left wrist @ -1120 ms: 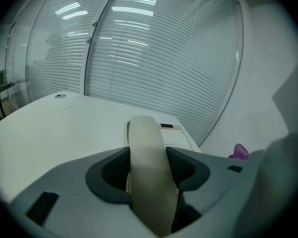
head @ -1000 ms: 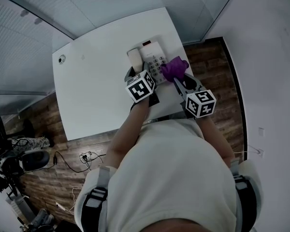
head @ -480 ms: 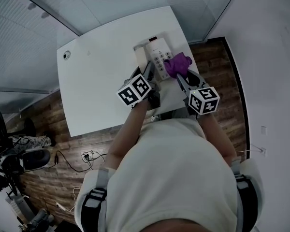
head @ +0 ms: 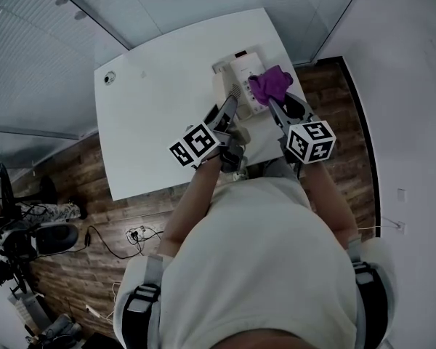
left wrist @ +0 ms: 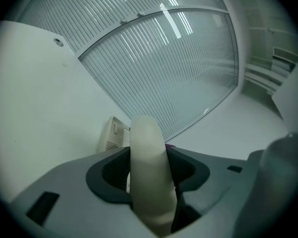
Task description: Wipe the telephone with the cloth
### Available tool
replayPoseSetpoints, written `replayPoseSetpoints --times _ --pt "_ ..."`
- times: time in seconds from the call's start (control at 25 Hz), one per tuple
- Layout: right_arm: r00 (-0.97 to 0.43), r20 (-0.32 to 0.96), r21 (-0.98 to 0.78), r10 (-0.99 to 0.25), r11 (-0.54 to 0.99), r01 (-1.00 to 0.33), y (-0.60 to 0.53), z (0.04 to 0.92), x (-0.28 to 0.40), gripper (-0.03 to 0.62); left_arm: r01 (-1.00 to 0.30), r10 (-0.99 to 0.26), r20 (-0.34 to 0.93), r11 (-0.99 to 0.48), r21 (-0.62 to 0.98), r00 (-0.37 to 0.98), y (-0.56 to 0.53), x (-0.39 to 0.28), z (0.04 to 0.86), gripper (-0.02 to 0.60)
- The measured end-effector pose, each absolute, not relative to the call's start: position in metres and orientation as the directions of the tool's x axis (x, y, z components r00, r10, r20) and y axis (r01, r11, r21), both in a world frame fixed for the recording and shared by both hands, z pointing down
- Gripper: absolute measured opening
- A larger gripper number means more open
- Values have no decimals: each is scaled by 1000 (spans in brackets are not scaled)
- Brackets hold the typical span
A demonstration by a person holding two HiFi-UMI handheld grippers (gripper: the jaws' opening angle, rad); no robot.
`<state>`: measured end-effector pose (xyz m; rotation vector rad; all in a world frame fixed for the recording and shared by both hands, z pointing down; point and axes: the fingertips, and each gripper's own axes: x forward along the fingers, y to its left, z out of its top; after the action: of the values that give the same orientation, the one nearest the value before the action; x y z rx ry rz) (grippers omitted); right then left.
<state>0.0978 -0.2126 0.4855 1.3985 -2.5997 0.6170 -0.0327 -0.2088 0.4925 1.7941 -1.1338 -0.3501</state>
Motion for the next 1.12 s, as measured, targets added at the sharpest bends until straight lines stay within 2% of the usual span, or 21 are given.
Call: replayPoseSetpoints --times 0.32,0.52,0.8,1.12 --pt "-591 249 -298 -767 520 -800 -204 464 78 135 -364 -776 28 -264 893 631 -177 -33 467 230" --pt "-609 219 -297 -762 543 -786 -205 448 62 135 -144 -740 -137 -303 942 658 -161 -31 451 229" --pt "-654 165 -300 -738 594 -746 -202 421 32 135 -21 -710 -262 -364 931 654 -158 -45 435 227" --pt "-690 153 -298 -708 632 -715 -201 412 10 135 21 -708 -295 -368 929 642 -166 -55 432 227"
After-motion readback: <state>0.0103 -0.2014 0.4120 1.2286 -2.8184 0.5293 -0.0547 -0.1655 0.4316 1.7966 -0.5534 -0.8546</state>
